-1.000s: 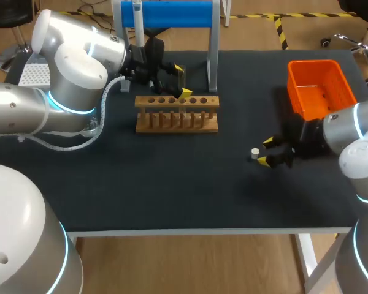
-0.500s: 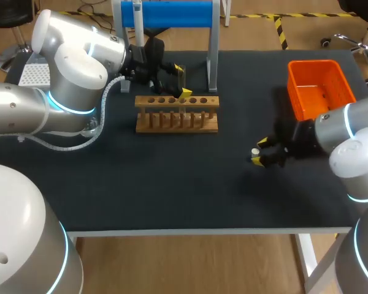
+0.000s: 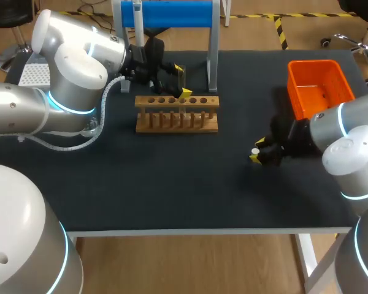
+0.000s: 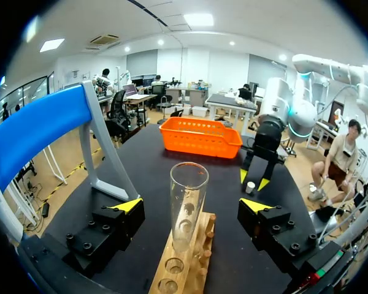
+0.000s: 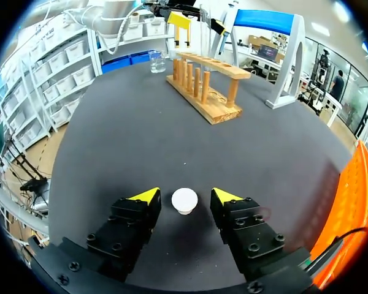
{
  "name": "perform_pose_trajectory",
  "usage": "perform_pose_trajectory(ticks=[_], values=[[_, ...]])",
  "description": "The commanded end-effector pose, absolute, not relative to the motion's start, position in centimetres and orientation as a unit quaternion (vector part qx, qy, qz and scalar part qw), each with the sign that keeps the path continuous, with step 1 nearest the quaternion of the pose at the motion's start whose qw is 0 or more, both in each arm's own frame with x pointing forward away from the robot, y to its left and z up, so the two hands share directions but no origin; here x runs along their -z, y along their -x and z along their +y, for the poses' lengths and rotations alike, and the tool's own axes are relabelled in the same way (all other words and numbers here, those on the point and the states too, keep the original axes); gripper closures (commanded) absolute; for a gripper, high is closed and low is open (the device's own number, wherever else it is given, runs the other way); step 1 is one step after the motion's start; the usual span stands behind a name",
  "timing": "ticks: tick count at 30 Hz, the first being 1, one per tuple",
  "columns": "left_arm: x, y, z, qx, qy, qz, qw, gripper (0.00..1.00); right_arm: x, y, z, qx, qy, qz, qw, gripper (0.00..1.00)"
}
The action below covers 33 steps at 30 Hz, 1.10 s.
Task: Invert the test tube, pick up the pipette, mount the tip to pipette, aspirate from beaker and dispense into the tube, eject the tip, return the pipette, and cap with the stopper.
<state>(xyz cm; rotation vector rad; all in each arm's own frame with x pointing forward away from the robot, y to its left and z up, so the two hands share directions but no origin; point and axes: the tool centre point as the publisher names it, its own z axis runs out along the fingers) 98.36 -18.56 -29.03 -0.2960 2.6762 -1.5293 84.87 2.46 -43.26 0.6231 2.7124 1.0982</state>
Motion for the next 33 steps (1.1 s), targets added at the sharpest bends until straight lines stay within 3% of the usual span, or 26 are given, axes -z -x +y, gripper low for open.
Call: perform_pose_trajectory(ticks=[1, 24, 33], values=[[29.02, -98.4, -18.57, 0.493, 0.095, 0.864, 0.022, 0.0, 43.35, -84.93, 2.71, -0.366, -0.208, 0.903, 0.079, 0.49], [29.02, -98.4, -18.57, 0.493, 0.095, 0.864, 0.022, 0.0, 43.51, -84.74, 3.1, -0.364, -0.211, 0.904, 0.076, 0.54], [29.02, -98.4, -18.57, 0.493, 0.095, 0.864, 0.022, 0.0, 43.52, -84.71, 3.02, -0.363, -0.215, 0.904, 0.077, 0.76]])
